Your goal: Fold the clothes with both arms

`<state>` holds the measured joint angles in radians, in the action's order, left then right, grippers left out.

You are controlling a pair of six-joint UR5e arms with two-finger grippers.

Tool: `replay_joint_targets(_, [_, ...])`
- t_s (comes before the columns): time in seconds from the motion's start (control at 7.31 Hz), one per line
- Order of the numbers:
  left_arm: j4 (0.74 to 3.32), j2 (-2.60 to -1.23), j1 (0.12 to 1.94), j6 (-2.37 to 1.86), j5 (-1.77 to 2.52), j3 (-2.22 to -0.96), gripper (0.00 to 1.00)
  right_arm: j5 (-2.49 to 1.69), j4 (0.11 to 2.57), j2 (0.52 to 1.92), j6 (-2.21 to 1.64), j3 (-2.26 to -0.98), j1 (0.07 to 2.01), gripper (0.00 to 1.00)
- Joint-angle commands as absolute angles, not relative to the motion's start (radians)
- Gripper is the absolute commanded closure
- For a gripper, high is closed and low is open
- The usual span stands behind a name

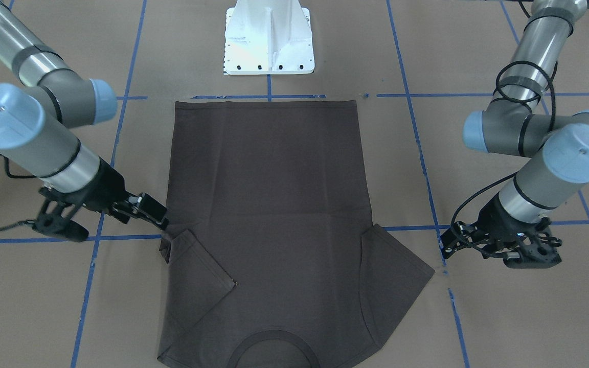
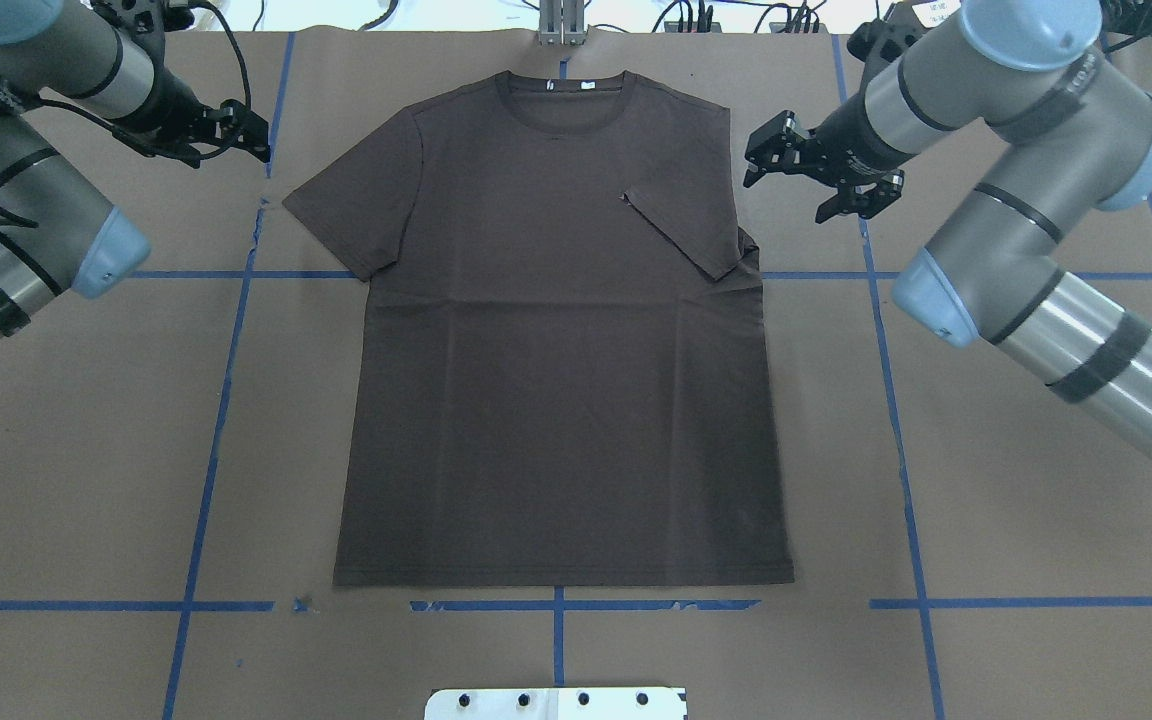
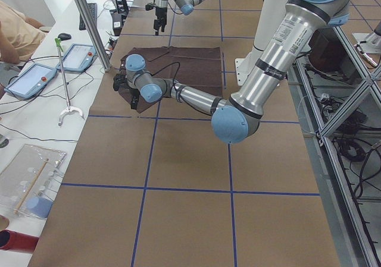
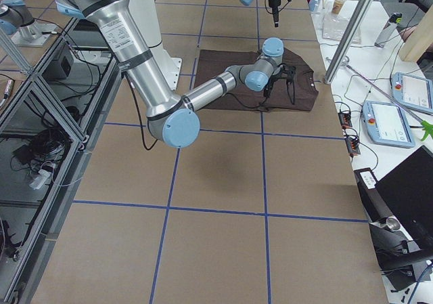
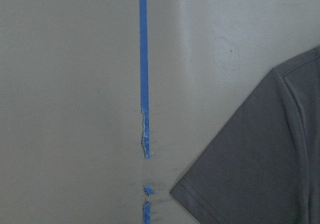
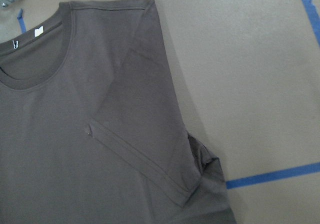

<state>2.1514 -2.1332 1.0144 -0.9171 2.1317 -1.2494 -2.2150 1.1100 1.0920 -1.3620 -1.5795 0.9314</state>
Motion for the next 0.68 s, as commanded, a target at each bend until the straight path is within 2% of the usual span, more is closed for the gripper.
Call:
replay_joint_targets(0.0, [2.236,-2.175,0.959,-0.937,2.070,-1.146,0.27,-2.215,1.109,1.224,-1.367,-1.718,0.934,0.00])
replay_joint_targets(0.27, [2.247,-2.180,0.940,-0.940,2.052,-1.132,0.36,-2.212,1.109,1.236,-1.365,-1.721,0.933,0.00])
replay_joint_targets(0.55, [2.272,-2.201,0.928,-0.936,2.037,-1.077,0.39,-2.214,1.109,1.241,-1.362,-1.727,0.933,0.00])
